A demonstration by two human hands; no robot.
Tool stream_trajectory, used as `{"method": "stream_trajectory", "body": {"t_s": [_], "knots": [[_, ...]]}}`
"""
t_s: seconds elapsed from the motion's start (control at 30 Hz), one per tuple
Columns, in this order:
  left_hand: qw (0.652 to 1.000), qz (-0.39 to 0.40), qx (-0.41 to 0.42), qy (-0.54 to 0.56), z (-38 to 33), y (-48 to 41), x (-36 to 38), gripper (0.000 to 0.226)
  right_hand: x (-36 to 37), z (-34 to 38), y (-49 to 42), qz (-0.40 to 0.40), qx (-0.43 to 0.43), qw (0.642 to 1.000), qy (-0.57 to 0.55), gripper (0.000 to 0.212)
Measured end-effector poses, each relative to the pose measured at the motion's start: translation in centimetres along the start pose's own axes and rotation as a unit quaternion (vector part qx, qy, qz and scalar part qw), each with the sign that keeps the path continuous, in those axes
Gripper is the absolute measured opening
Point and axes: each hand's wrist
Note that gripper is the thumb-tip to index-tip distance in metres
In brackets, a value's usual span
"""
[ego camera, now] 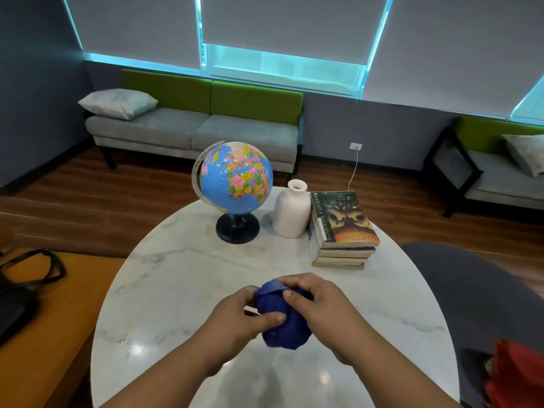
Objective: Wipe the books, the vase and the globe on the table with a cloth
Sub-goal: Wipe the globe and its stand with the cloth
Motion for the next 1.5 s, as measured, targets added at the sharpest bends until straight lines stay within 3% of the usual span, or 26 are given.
{"method": "stream_trajectory", "body": {"t_s": [0.2,0.37,0.53,0.63,0.8,0.97,1.13,1.27,1.4,1.5], "knots": [[0.994,-0.062,-0.046,0.084,0.5,0.2,0.2,0.013,-0.8,-0.8,1.5,-0.036,0.035,0.999,-0.013,0.026],[0.984,-0.099,-0.075,0.125,0.7,0.2,0.8,0.014,-0.9,-1.7,1.9,0.025,0.033,0.998,0.050,0.025],[0.989,-0.056,-0.068,0.117,-0.7,0.0,4.1,0.019,-1.6,-3.1,1.5,0.125,-0.013,0.989,0.075,0.061],[0.996,-0.026,-0.066,0.057,-1.4,-0.5,6.4,0.025,-2.9,-3.7,1.1,0.139,-0.048,0.984,0.096,0.060],[0.995,0.025,-0.098,0.022,-2.1,-1.9,10.7,0.034,-7.2,-5.9,0.8,0.093,-0.080,0.975,0.185,0.043],[0.994,0.031,-0.078,-0.068,-2.7,-2.5,14.5,0.028,-12.4,-9.2,0.5,0.060,-0.080,0.954,0.283,0.031],[0.997,-0.027,-0.043,-0.062,-4.0,-3.9,16.0,0.018,-19.4,-11.0,-0.6,-0.005,-0.013,0.975,0.220,0.036],[0.996,-0.059,-0.044,-0.046,-4.4,-4.6,16.5,0.017,-25.0,-11.6,-2.1,-0.091,-0.006,0.978,0.188,0.035],[0.994,-0.087,-0.049,-0.042,-4.6,-4.8,16.7,0.017,-29.9,-13.6,-4.2,-0.213,0.026,0.962,0.168,0.033],[0.991,-0.110,-0.054,-0.047,-4.7,-5.1,16.8,0.017,-32.1,-16.3,-5.8,-0.245,0.078,0.943,0.210,0.033]]}}
Point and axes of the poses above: each hand's wrist, its own y-axis away from the middle knuckle, its own x-axis out of the palm, z = x × y, and after that the axes turned 2 degrees about y, right-handed
